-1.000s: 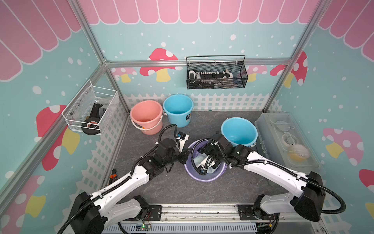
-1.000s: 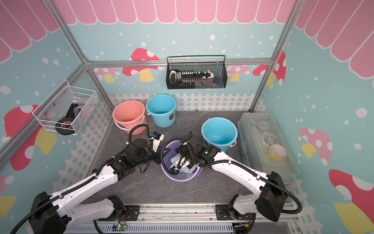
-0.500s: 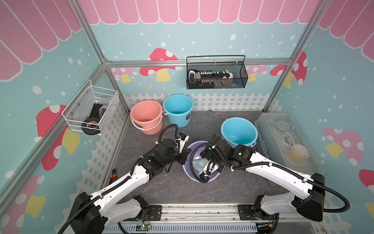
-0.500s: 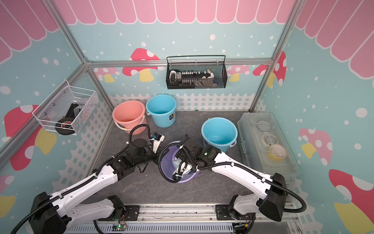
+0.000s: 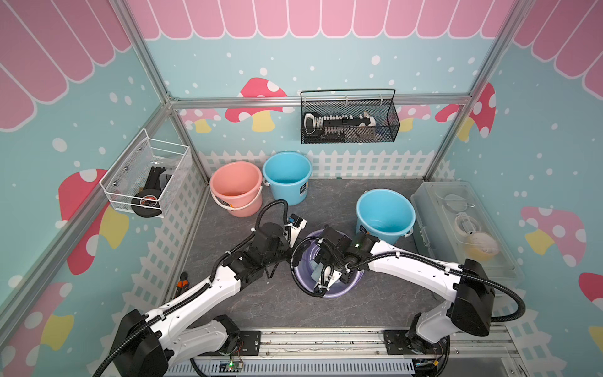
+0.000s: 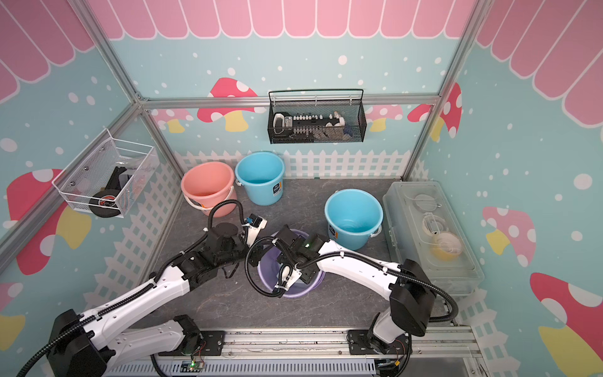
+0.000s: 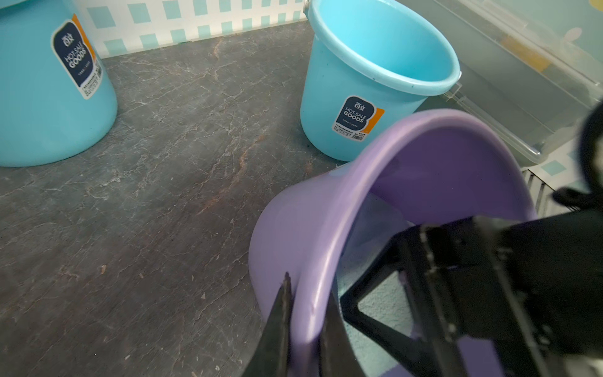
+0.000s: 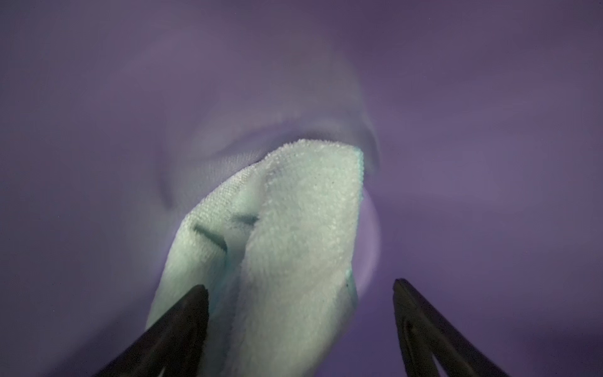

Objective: Wipe the inside of the bucket with a cloth
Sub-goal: Wipe the dirt from the inside of the bucket.

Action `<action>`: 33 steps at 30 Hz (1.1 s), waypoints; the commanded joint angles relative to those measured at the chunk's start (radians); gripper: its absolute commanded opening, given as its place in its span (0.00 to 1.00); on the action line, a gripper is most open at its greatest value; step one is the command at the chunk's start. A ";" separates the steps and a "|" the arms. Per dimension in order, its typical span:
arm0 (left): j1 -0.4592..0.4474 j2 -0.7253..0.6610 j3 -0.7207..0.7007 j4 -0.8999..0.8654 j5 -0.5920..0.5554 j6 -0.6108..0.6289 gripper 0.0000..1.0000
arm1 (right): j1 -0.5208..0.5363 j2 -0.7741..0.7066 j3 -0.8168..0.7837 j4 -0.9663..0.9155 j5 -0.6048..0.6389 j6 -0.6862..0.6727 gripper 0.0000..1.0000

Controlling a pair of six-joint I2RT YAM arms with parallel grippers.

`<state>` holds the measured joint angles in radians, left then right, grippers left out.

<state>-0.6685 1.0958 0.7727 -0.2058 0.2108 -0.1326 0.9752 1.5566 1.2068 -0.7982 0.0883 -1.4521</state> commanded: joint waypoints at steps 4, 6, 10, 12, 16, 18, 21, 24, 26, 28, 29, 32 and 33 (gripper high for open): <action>0.004 0.003 0.024 -0.015 0.034 0.020 0.00 | -0.010 0.070 -0.083 0.118 0.004 0.022 0.90; 0.004 0.005 0.025 -0.015 0.037 0.021 0.00 | -0.017 0.098 -0.100 0.150 0.008 0.033 0.91; 0.003 0.009 0.025 -0.010 0.042 0.016 0.00 | -0.023 0.137 -0.139 0.222 0.005 0.056 0.91; 0.004 0.011 0.025 -0.009 0.043 0.014 0.00 | -0.023 0.148 -0.155 0.255 -0.008 0.072 0.85; 0.004 0.015 0.025 -0.004 0.039 0.004 0.00 | -0.025 0.154 -0.165 0.302 -0.042 0.112 0.55; 0.006 0.019 0.028 -0.004 0.041 0.000 0.00 | -0.026 0.146 -0.170 0.331 -0.065 0.133 0.32; 0.005 0.030 0.034 -0.006 0.043 -0.005 0.00 | -0.033 0.106 -0.211 0.441 -0.085 0.156 0.13; 0.004 0.042 0.045 -0.012 0.057 -0.007 0.00 | -0.034 0.056 -0.268 0.606 -0.059 0.155 0.08; 0.004 0.054 0.050 -0.015 0.065 -0.009 0.00 | -0.033 0.031 -0.303 0.724 -0.014 0.140 0.05; 0.004 0.062 0.057 -0.020 0.068 -0.009 0.00 | -0.033 0.018 -0.331 0.844 0.039 0.105 0.04; 0.004 0.066 0.060 -0.022 0.069 -0.009 0.00 | -0.034 0.013 -0.343 0.904 0.070 0.085 0.03; 0.004 0.076 0.068 -0.028 0.070 -0.008 0.00 | -0.034 -0.002 -0.374 1.045 0.146 0.010 0.02; 0.004 0.079 0.069 -0.030 0.069 -0.009 0.00 | -0.033 -0.008 -0.380 1.078 0.163 -0.008 0.02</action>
<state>-0.6624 1.1542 0.8196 -0.2550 0.2726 -0.1452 0.9298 1.5558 0.8585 0.0330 0.2035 -1.3956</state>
